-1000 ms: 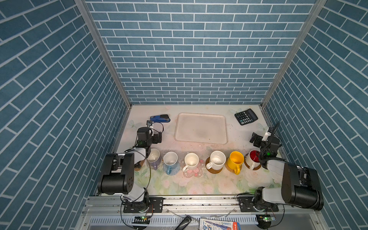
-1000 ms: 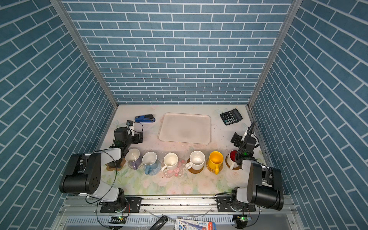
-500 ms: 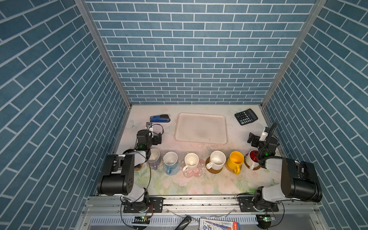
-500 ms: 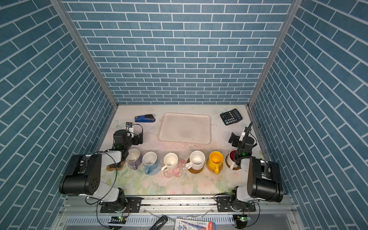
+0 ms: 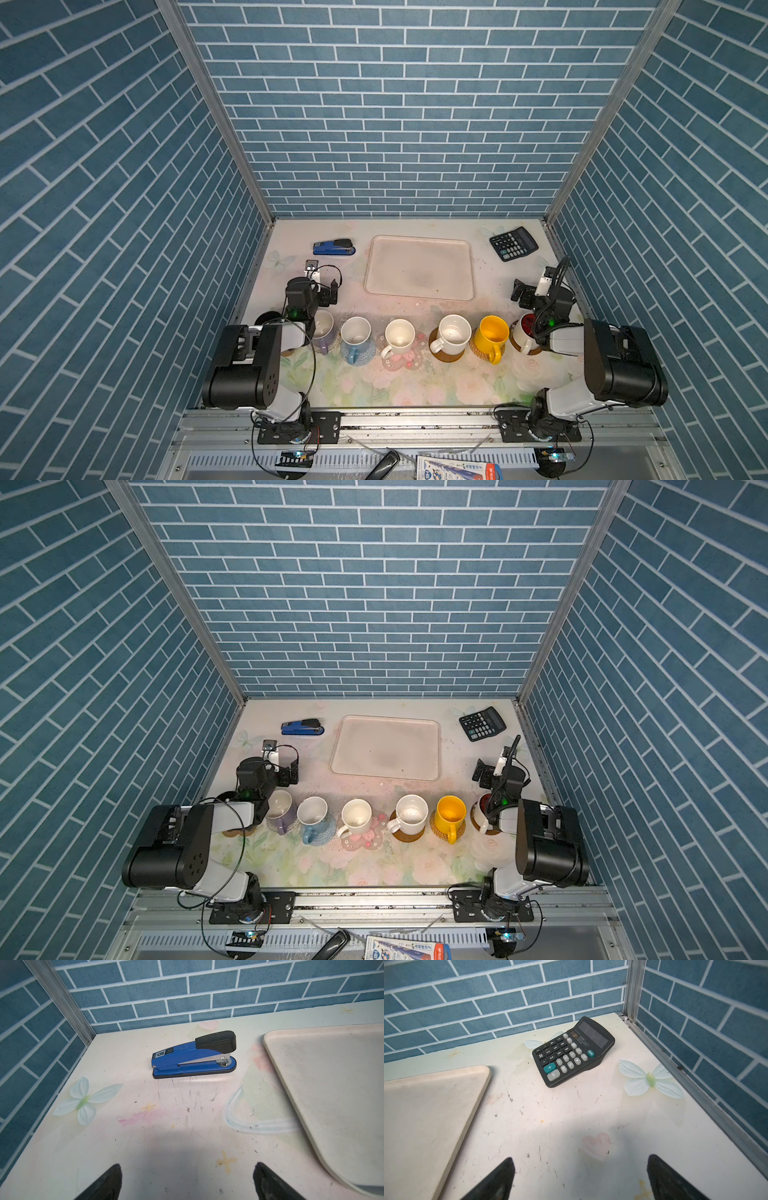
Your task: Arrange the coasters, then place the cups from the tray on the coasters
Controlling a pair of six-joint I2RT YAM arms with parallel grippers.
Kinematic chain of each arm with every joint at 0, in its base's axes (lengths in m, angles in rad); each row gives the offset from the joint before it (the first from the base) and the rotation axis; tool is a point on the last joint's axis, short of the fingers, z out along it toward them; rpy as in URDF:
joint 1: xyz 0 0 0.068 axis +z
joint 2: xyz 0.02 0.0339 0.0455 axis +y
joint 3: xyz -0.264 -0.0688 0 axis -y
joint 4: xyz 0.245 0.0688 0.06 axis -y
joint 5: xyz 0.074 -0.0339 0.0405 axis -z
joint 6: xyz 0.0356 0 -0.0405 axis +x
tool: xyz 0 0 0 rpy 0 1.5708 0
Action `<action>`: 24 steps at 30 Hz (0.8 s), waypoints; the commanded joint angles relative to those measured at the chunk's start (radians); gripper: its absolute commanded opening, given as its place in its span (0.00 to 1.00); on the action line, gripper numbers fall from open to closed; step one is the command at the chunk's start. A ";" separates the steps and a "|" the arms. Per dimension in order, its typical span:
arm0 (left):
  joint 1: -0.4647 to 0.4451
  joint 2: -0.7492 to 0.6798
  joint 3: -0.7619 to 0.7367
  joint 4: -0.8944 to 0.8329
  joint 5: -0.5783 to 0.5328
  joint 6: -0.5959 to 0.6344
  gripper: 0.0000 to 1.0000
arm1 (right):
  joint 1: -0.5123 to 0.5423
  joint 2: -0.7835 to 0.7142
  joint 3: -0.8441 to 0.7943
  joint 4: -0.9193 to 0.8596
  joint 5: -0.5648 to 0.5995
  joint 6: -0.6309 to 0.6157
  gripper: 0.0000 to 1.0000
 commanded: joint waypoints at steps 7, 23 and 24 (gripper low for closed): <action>-0.014 -0.008 -0.014 0.042 -0.033 0.012 0.99 | 0.018 0.014 0.029 -0.025 0.011 -0.055 0.99; -0.027 0.019 -0.046 0.123 -0.111 -0.001 0.99 | 0.022 0.021 0.020 -0.003 -0.005 -0.064 0.99; -0.027 0.017 -0.047 0.123 -0.112 -0.001 0.99 | 0.021 0.021 0.019 -0.003 -0.005 -0.064 0.99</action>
